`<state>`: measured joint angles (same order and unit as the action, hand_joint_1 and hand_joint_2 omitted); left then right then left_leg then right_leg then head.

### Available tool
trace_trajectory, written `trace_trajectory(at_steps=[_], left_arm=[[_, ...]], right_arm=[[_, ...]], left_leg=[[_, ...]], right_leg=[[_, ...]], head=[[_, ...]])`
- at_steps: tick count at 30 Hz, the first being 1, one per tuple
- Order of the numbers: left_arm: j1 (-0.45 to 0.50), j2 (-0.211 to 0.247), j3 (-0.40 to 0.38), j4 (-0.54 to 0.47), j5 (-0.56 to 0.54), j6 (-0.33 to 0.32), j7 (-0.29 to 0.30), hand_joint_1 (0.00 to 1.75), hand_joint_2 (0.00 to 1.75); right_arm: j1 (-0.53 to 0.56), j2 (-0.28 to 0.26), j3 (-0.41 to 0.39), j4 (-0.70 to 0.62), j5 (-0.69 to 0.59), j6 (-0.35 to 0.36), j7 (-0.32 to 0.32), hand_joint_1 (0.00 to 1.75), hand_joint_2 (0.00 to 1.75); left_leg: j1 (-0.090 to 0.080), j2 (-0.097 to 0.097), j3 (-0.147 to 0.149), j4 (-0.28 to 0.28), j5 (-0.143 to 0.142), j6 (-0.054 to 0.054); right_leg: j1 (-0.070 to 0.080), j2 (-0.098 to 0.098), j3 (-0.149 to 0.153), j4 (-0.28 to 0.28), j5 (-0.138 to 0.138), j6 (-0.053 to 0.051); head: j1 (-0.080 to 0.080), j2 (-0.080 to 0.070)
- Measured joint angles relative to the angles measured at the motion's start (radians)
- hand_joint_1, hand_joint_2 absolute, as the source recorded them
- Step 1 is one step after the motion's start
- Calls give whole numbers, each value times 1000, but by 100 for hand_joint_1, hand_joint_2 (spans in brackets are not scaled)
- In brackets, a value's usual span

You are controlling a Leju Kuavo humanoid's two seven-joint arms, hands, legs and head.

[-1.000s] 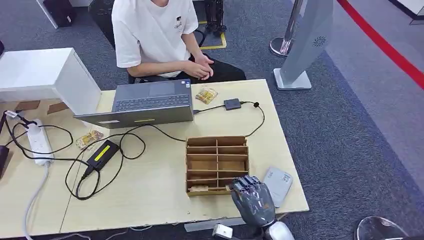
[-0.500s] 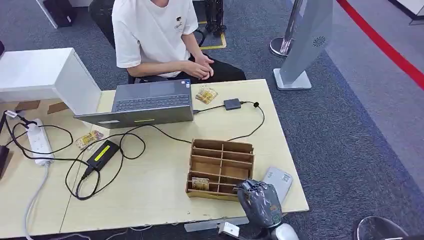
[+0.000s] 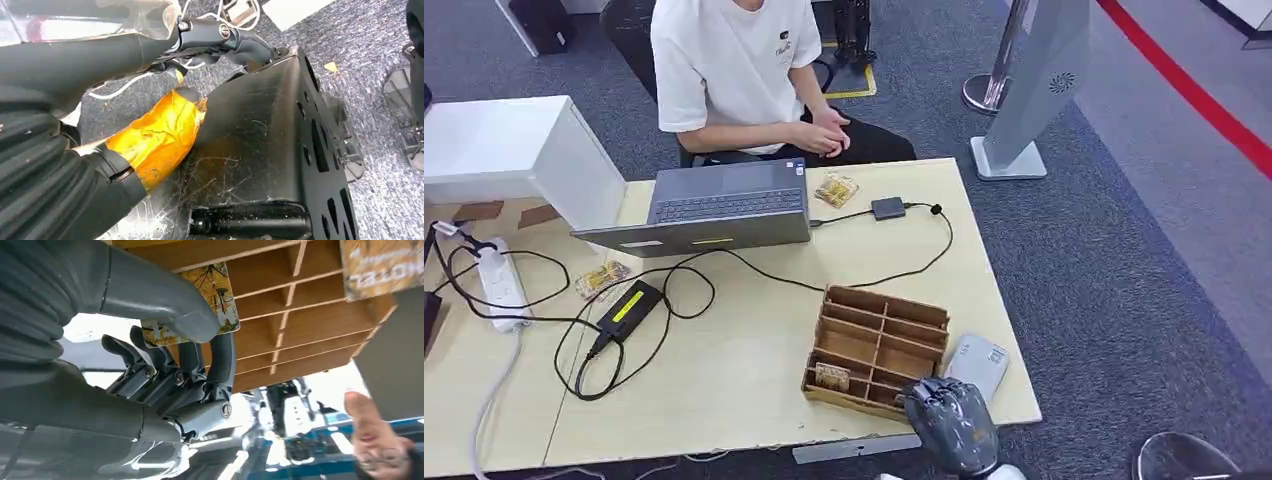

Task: Pass the card to the sensor for recognition and then transmit it.

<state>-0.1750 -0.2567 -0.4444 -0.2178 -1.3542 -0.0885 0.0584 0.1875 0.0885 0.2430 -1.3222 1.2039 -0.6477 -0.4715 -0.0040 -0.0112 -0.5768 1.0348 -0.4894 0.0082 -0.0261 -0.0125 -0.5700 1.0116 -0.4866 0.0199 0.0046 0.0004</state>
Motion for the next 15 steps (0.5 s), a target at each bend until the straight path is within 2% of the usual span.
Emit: trace_trajectory(at_steps=[6,15], left_arm=[[5,2,6,0,1,2,-2,0,175],[14,7,6,0,1,9,-24,0,175]], right_arm=[[14,0,-16,-24,-6,0,-15,168,175],[4,-15,-11,-69,-77,0,1,168,175]], left_leg=[[0,0,0,0,0,0],[0,0,0,0,0,0]], right_leg=[[0,0,0,0,0,0],[0,0,0,0,0,0]], head=[[0,0],[0,0]])
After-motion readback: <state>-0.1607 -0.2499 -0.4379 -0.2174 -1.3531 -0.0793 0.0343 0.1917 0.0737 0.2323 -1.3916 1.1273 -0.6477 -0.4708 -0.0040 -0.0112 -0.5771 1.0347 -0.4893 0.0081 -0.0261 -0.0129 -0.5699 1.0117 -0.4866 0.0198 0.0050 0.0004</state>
